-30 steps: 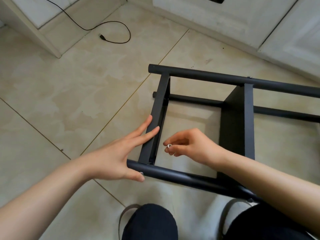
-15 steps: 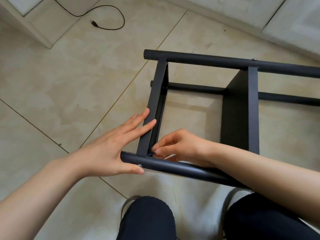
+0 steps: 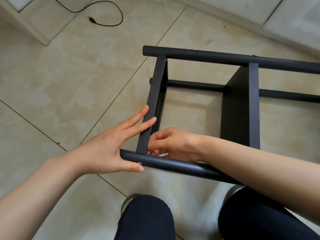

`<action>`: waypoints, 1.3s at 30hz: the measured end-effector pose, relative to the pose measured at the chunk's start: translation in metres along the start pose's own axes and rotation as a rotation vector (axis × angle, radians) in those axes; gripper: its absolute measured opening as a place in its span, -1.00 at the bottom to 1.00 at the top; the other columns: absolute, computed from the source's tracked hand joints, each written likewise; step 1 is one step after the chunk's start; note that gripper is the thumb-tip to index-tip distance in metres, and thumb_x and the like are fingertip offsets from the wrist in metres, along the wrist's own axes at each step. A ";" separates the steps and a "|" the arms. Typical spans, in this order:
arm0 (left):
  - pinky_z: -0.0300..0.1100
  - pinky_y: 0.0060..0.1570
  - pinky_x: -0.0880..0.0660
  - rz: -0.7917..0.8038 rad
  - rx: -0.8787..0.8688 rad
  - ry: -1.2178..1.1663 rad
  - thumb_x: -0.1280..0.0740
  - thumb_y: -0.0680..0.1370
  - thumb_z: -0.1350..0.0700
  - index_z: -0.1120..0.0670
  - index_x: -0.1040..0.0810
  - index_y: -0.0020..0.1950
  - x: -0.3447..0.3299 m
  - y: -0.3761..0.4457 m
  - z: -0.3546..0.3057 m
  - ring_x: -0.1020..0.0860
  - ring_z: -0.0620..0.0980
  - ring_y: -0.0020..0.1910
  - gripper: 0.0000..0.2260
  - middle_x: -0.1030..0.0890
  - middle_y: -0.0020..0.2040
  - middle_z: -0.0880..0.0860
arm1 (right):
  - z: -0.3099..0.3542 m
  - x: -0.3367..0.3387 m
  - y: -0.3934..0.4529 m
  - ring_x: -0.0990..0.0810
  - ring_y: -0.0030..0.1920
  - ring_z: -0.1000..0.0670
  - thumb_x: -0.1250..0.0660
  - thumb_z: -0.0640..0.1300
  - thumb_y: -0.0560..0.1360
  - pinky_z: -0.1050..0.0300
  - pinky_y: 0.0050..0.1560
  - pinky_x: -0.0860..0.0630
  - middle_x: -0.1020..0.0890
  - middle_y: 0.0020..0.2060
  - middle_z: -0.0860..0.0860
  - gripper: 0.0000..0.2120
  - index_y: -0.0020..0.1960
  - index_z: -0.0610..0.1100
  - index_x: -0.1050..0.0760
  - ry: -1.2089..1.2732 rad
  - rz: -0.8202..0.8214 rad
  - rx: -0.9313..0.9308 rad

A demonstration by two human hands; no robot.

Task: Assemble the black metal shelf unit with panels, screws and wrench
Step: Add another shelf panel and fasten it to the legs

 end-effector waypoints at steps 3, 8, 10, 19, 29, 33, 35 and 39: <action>-0.31 0.32 -0.17 -0.002 -0.002 -0.015 -0.56 0.36 -0.21 -0.51 0.09 0.52 0.000 0.000 0.000 0.06 -0.54 0.47 -0.01 0.23 0.55 -0.46 | -0.002 -0.002 0.002 -0.53 -0.36 0.11 -0.31 -0.27 0.57 0.30 -0.22 -0.51 -0.59 -0.34 0.00 -0.70 -0.31 -0.10 -0.59 -0.025 0.009 -0.020; -0.32 0.31 -0.18 -0.001 0.000 -0.032 -0.57 0.36 -0.19 -0.53 0.09 0.51 -0.001 0.000 0.001 0.04 -0.56 0.46 -0.01 0.23 0.54 -0.47 | -0.006 -0.003 0.003 -0.53 -0.21 0.02 -0.28 -0.22 0.60 0.17 -0.04 -0.48 -0.56 -0.21 -0.06 -0.85 -0.13 -0.15 -0.56 -0.006 0.037 -0.063; -0.34 0.30 -0.17 0.001 -0.001 -0.037 -0.57 0.36 -0.18 -0.53 0.09 0.50 -0.001 0.000 0.001 0.05 -0.57 0.45 -0.01 0.23 0.54 -0.48 | -0.007 -0.004 0.004 -0.54 -0.24 0.03 -0.29 -0.22 0.60 0.19 -0.07 -0.50 -0.56 -0.24 -0.05 -0.81 -0.17 -0.14 -0.58 0.019 0.045 -0.070; -0.38 0.32 -0.07 0.004 0.004 -0.054 -0.58 0.35 -0.16 -0.54 0.08 0.49 -0.002 0.000 0.002 0.06 -0.58 0.45 0.00 0.23 0.53 -0.49 | -0.007 -0.003 -0.001 -0.61 -0.17 0.03 -0.31 -0.21 0.57 0.13 0.05 -0.53 -0.63 -0.20 -0.04 -0.85 -0.13 -0.15 -0.61 0.076 0.109 -0.149; -0.41 0.32 -0.03 0.010 0.012 -0.056 -0.59 0.36 -0.15 -0.54 0.08 0.50 -0.002 0.000 0.001 0.07 -0.58 0.45 0.01 0.24 0.53 -0.49 | -0.008 -0.004 0.002 -0.55 -0.21 0.03 -0.35 -0.13 0.57 0.19 -0.08 -0.53 -0.55 -0.29 -0.04 -0.72 -0.31 -0.11 -0.64 -0.004 0.068 -0.175; -0.39 0.34 0.00 0.010 0.014 -0.060 -0.59 0.36 -0.15 -0.54 0.07 0.50 -0.002 0.000 0.002 0.07 -0.57 0.45 0.00 0.23 0.53 -0.49 | -0.010 -0.002 0.008 -0.53 -0.25 0.04 -0.38 -0.14 0.53 0.17 -0.08 -0.50 -0.54 -0.37 -0.01 -0.67 -0.41 -0.09 -0.61 -0.049 0.030 -0.189; -0.38 0.34 -0.01 0.006 0.013 -0.065 -0.59 0.35 -0.15 -0.53 0.07 0.50 -0.001 0.000 0.001 0.07 -0.57 0.45 0.00 0.23 0.53 -0.49 | -0.010 -0.001 0.006 -0.53 -0.23 0.04 -0.38 -0.14 0.53 0.18 -0.09 -0.52 -0.56 -0.33 -0.01 -0.75 -0.32 -0.11 -0.62 -0.035 0.038 -0.202; -0.38 0.34 -0.01 0.004 0.013 -0.057 -0.59 0.35 -0.16 -0.53 0.08 0.50 -0.001 0.000 0.002 0.06 -0.57 0.45 0.00 0.23 0.53 -0.49 | -0.010 -0.001 0.001 -0.54 -0.13 0.01 -0.34 -0.12 0.56 0.15 0.00 -0.51 -0.55 -0.20 -0.04 -0.78 -0.22 -0.10 -0.66 -0.004 0.095 -0.235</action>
Point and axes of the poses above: each hand's wrist, its own y-axis towards the middle knuckle, its own x-axis out of the back of the hand, z = x × y, the point moved 7 cm from there along y, towards the middle knuckle
